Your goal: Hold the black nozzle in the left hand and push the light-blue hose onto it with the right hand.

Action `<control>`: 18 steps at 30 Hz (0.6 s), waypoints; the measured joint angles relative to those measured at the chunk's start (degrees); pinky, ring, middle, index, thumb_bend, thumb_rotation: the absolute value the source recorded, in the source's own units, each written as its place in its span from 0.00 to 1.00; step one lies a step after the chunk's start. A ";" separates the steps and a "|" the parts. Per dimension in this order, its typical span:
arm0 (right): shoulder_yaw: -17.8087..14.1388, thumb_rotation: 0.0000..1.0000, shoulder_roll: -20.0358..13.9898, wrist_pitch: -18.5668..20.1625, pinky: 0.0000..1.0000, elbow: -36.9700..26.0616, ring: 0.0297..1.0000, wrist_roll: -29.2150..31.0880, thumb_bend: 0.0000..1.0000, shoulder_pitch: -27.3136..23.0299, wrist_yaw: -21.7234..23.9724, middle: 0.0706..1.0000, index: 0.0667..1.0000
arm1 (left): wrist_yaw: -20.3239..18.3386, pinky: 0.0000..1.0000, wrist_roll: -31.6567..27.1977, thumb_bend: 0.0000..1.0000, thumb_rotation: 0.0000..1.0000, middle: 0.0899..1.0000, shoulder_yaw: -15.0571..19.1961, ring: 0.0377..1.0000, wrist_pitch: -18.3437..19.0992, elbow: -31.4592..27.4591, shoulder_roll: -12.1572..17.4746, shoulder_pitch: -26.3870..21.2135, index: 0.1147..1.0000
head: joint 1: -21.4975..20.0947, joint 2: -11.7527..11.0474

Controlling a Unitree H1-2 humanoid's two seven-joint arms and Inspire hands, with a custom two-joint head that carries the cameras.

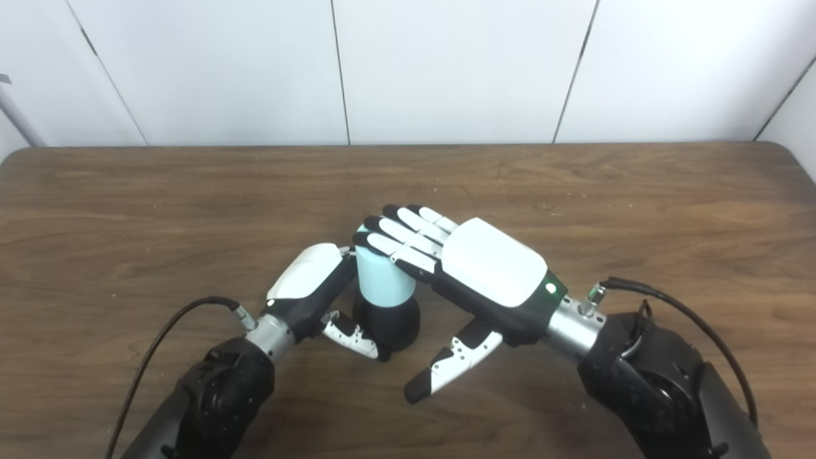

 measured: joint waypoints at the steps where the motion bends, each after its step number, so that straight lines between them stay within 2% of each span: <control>1: 0.02 1.00 0.00 0.00 1.00 0.00 1.00 -0.05 0.71 0.00 -0.02 0.97 0.95 | 0.00 0.89 0.01 0.52 0.00 0.47 0.00 0.64 0.00 0.00 0.00 0.00 0.40 | 0.00 0.00; 18: 0.46 1.00 -0.03 0.05 1.00 0.01 1.00 -0.61 0.71 0.01 -0.51 0.97 0.95 | 0.00 0.89 0.02 0.52 0.00 0.48 0.00 0.64 -0.03 0.00 0.03 0.01 0.40 | 0.18 0.09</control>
